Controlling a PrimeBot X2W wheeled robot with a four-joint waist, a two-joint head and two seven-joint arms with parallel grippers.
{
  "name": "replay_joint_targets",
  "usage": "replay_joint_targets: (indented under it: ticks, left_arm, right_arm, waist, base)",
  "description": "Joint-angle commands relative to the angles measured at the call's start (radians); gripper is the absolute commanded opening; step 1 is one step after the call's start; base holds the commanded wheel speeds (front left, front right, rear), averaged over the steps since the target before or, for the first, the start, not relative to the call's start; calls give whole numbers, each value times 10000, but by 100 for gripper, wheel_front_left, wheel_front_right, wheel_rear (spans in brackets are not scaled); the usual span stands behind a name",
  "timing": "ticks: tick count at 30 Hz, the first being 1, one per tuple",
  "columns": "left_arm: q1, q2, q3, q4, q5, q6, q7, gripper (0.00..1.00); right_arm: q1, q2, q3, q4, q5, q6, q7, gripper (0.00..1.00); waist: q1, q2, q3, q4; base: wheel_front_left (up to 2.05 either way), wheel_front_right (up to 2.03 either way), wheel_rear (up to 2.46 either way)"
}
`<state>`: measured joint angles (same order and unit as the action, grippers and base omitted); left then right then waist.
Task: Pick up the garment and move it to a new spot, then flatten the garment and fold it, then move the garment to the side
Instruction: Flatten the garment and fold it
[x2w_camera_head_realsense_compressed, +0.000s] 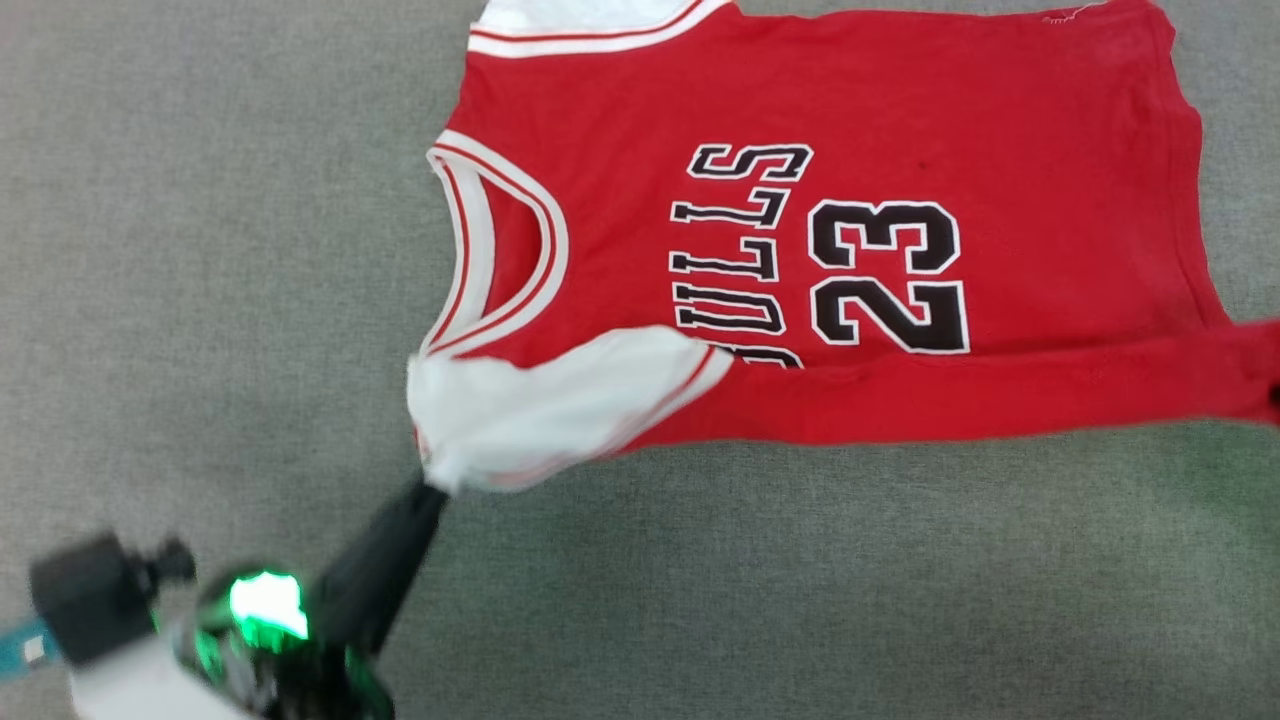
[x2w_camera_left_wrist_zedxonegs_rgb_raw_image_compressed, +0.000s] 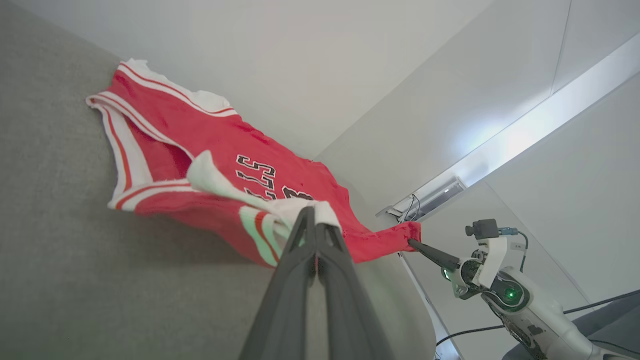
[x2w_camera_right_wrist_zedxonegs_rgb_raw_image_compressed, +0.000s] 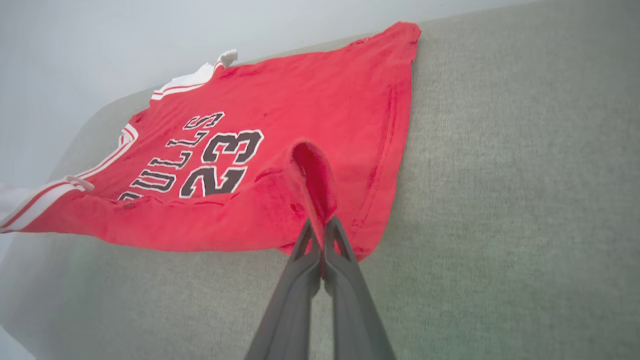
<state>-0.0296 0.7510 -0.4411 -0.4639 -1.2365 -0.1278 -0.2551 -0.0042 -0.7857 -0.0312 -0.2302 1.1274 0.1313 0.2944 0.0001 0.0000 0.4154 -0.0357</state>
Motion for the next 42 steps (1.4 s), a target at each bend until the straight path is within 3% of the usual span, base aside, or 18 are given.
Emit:
replay_joint_targets:
  ticks: [1,11,17,24,31,32,33,34,35,36,38,42]
  left_arm:
    - [-635,-63,-40,152,-154,-42,97,0]
    - [-4507,-457,-878,2451,-702,-42,1158,0]
    - [-6130,-837,-1310,4192,-612,-42,1066,0]
    - [-7177,-1102,-1869,5895,-619,-42,737,0]
    - [-7349,-849,-2584,7067,-570,-10,514,0]
    - [-7375,-775,-2676,7253,-466,-8,496,8]
    - [-7401,-712,-2792,7421,-411,2,474,38]
    - [-7438,-657,-2882,7528,-372,4,434,74]
    - [-7508,-568,-2966,7641,-273,8,397,100]
    - [-7598,-478,-3064,7713,-172,22,381,100]
    - [-7760,-299,-3293,7780,100,25,375,100]
    - [-8392,119,-3700,7927,1063,-8,516,100]
  right_arm:
    - [-462,175,-166,30,-172,-12,150,0]
    - [-3264,1102,277,1497,-1230,-14,1111,0]
    - [-4225,1609,543,2557,-1524,-12,1097,0]
    - [-4862,2037,1104,3413,-1809,-12,672,0]
    - [-5188,2114,1784,3948,-1856,-14,191,0]
    - [-5235,2083,1894,4020,-1922,-15,106,0]
    - [-5278,2043,2001,4087,-1990,-15,26,0]
    - [-5292,2009,2094,4145,-2051,-15,-95,5]
    - [-5287,1982,2179,4198,-2133,-15,-239,29]
    - [-5297,1944,2266,4266,-2235,-15,-368,45]
    - [-5314,1854,2405,4368,-2478,-15,-663,100]
    - [-5245,1789,2496,4468,-2628,-14,-993,100]
  waist:
    - [-1,0,57,-11]
    - [-1,0,571,-206]
    - [-1,0,1120,-303]
    - [-1,0,1716,-526]
    - [-1,0,1877,-636]
    - [-1,0,1852,-636]
    - [-1,0,1813,-631]
    - [-1,0,1753,-623]
    - [-1,0,1685,-614]
    - [-1,0,1606,-598]
    - [-1,0,1423,-561]
    - [-1,0,1087,-463]
  base:
    - [0,0,0]
    - [0,0,0]
    - [0,0,0]
    - [0,0,0]
    - [0,0,0]
    - [0,0,0]
    - [0,0,0]
    - [0,0,0]
    - [0,0,0]
    - [0,0,0]
    - [0,0,0]
    - [0,0,0]
